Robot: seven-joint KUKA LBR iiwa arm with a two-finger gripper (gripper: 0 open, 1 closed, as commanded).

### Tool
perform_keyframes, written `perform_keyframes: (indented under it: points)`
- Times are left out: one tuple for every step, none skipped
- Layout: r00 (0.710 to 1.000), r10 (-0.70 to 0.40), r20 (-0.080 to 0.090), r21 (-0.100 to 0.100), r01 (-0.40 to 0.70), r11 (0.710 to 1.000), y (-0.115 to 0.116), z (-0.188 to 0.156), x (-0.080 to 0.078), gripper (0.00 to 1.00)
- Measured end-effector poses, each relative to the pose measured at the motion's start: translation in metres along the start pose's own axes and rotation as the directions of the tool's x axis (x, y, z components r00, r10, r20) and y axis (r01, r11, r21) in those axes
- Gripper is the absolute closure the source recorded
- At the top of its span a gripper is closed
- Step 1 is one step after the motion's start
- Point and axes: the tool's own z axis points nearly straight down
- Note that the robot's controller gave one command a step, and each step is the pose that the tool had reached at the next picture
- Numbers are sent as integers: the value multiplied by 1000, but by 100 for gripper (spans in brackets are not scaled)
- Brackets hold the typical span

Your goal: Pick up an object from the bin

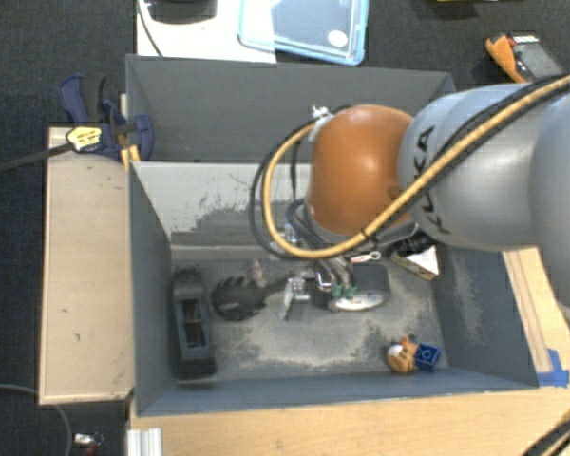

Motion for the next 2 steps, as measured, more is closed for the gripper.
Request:
perform_keyframes:
  points:
    - [1000,1,0,0,-1,1000,0,0,0,0]
    - [999,54,-1,0,-54,999,-20,-70,-14,0]
